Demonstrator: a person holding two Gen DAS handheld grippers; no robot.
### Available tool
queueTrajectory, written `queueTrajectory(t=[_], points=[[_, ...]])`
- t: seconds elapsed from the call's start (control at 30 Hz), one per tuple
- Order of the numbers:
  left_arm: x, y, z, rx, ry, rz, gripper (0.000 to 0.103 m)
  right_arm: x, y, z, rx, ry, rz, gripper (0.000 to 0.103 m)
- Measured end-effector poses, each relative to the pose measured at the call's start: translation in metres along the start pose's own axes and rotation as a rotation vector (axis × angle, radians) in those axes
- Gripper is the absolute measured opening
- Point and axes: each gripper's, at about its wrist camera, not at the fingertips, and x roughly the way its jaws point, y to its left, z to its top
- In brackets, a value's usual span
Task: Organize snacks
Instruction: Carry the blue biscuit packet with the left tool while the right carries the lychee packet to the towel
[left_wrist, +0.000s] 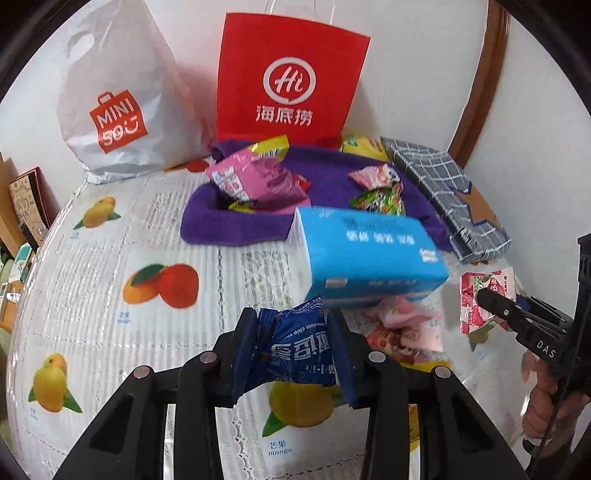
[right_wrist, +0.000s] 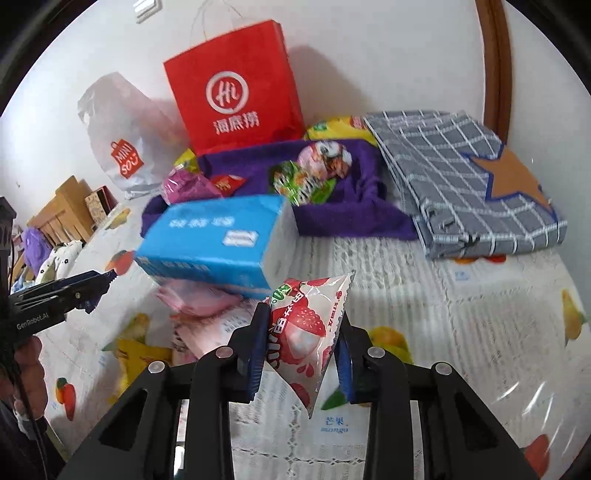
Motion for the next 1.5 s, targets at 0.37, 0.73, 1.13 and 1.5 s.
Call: queueTrajectory(t=[0.37,0.73,1.13,1.5], points=[[-0.006,-0.008,0.056,0.004,-0.016,-0.034,0.037,-0.009,0.029,0.063,-0.023,-0.066,0.07,0.033],[-0.004,0.021,0.11,-0.03,-0.043,0.006,0.037,0.024,0.048,0.141,-0.064,-0.111,0.115,0.033],[0.042,0.036,0.143,-0.042,0.015,0.007,0.037,0.077,0.032,0.203,-0.02,-0.12,0.115,0.032],[0.113,0.016,0.167,-0.033,0.088,-0.009,0.037,0.126,0.003,0.203,-0.017,-0.019,0.087,0.032]])
